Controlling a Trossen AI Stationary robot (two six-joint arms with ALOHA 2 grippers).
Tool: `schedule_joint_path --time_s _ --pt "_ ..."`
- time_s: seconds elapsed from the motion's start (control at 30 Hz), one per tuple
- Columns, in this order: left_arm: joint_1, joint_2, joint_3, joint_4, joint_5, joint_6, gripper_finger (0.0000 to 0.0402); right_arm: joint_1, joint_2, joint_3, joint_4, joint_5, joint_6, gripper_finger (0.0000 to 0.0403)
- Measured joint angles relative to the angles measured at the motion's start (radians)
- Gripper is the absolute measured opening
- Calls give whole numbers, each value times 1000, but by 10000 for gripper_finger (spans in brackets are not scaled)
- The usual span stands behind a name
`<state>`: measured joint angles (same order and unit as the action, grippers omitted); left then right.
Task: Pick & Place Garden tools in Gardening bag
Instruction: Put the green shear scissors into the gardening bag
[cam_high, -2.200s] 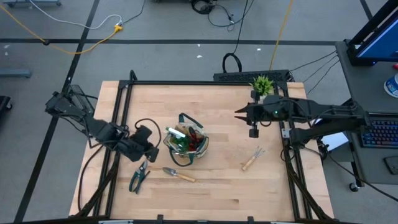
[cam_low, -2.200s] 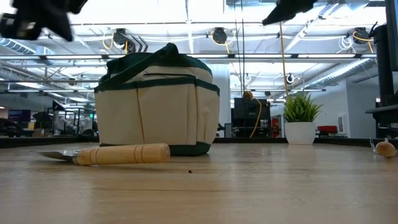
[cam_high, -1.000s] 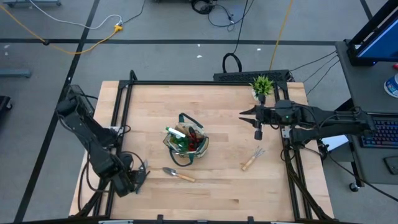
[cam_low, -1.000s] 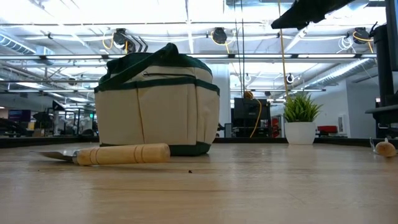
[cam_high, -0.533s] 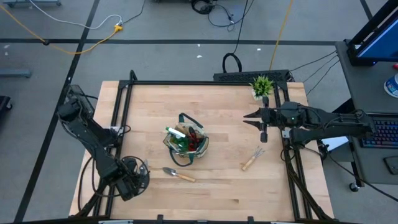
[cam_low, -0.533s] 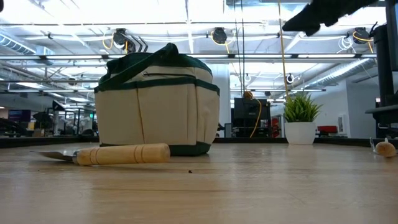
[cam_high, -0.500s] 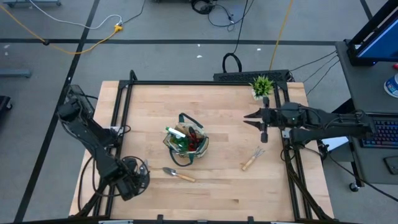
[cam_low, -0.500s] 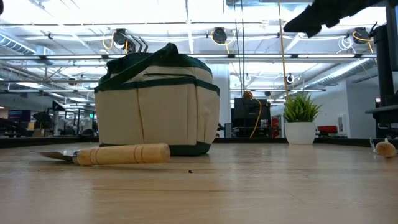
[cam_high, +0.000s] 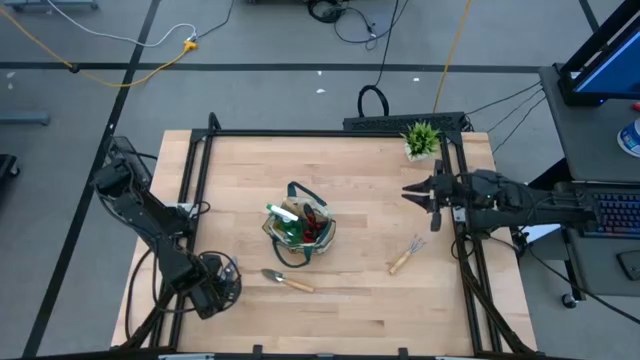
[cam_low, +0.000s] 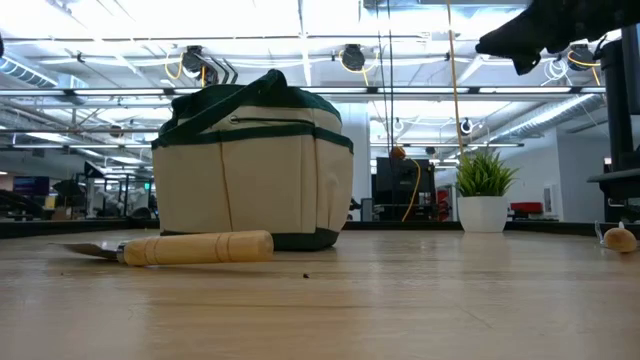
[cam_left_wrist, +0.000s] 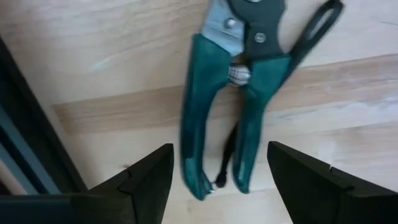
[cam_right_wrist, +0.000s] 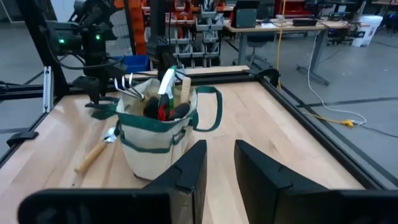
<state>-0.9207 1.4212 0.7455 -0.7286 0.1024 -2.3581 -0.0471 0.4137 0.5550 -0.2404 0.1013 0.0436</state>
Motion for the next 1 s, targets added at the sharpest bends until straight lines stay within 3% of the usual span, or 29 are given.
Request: schedule_joint_path --time_s 0.43,0.67,1.0 --pt "-25 -1 -22 9 30 -1 265 0 -3 -45 52 2 28 73" --pt "-27 -37 -23 60 32 -15 231 0 -3 -46 51 2 28 73" --pt "-48 -67 -23 -66 42 -19 218 0 -3 -46 50 2 50 73"
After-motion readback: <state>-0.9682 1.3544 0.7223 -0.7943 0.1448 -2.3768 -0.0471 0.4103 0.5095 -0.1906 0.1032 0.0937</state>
